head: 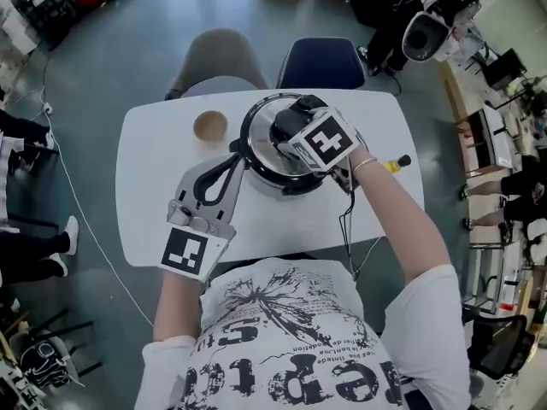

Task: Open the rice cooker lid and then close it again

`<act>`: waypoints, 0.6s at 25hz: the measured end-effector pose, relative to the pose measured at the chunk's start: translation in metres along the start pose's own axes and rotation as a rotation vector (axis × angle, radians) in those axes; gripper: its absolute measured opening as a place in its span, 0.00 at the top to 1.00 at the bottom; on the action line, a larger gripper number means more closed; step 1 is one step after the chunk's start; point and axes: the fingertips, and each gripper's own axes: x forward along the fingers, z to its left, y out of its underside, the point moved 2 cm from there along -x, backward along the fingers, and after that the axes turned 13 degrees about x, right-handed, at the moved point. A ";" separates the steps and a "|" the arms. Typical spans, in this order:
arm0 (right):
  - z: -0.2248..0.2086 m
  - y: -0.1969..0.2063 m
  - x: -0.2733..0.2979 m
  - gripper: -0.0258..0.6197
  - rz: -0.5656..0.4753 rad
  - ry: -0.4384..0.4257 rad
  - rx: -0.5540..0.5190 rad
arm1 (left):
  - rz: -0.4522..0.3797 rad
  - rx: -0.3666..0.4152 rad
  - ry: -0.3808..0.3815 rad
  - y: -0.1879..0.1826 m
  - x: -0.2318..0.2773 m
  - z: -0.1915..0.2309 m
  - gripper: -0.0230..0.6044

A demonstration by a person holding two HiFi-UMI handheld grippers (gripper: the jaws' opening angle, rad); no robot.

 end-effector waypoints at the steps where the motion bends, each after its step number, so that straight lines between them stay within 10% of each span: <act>1: -0.001 -0.002 0.004 0.34 0.014 -0.015 0.014 | 0.003 -0.005 -0.009 0.000 0.001 -0.001 0.94; 6: 0.006 -0.009 0.016 0.49 0.067 -0.055 0.011 | 0.033 -0.011 -0.055 0.003 -0.001 0.002 0.94; 15: 0.000 -0.007 0.027 0.49 0.072 -0.130 0.069 | 0.030 0.023 -0.125 -0.008 0.012 0.004 0.94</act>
